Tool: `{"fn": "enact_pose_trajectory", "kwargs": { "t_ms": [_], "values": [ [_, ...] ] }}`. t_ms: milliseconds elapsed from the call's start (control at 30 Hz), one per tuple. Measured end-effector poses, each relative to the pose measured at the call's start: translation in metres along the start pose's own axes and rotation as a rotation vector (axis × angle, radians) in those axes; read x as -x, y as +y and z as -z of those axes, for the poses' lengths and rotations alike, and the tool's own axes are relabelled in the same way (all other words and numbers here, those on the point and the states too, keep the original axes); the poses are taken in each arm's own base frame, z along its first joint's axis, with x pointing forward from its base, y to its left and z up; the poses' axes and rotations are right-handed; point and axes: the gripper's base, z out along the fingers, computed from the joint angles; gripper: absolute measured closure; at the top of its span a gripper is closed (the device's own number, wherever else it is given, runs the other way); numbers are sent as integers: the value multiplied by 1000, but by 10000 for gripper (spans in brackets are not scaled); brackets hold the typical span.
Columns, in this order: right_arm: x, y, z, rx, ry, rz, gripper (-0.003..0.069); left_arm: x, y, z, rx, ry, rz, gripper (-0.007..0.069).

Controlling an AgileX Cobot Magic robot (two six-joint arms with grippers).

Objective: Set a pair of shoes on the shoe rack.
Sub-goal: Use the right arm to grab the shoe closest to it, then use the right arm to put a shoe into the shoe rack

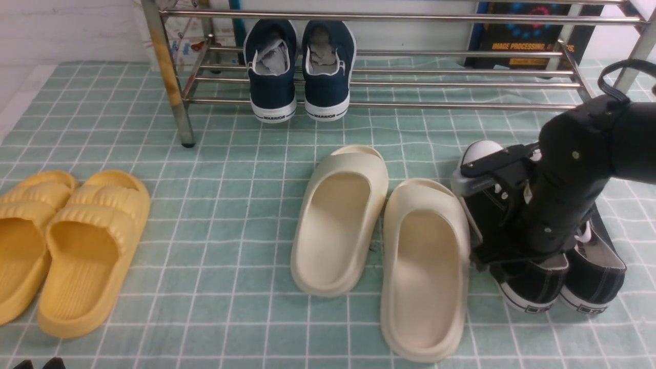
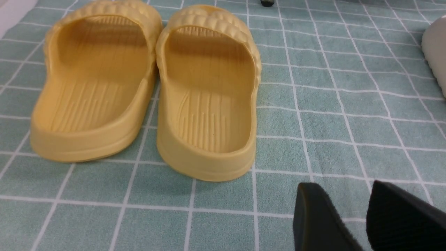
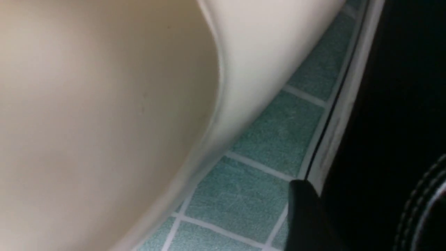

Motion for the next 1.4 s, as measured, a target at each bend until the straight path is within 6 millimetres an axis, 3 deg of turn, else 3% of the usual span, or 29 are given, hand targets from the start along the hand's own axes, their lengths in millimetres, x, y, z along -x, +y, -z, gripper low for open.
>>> {"fn": "enact_pose_trajectory", "kwargs": {
  "t_ms": [167,233,300,433,467,633,767,1033,1267,1400],
  "values": [
    [-1,4,3,-1,6,13,585,0,0,0,0,0,0,386],
    [-3,4,8,1,6,10,635,0,0,0,0,0,0,386],
    [-5,4,14,4,15,6,641,0,0,0,0,0,0,386],
    [-9,2,52,5,7,2,641,0,0,0,0,0,0,386],
    [-4,2,70,0,-29,4,641,0,0,0,0,0,0,386],
    [23,-4,98,-45,-128,21,641,0,0,0,0,0,0,386],
    [45,-12,98,-51,-153,26,641,0,0,0,-3,0,6,386],
    [105,-36,70,-52,-153,39,641,0,-1,0,-8,1,21,386],
    [147,-42,58,-58,-227,48,641,0,-1,0,-9,1,22,386],
    [162,-42,53,-59,-260,53,641,0,-1,0,-9,1,22,386]
  ]
}}
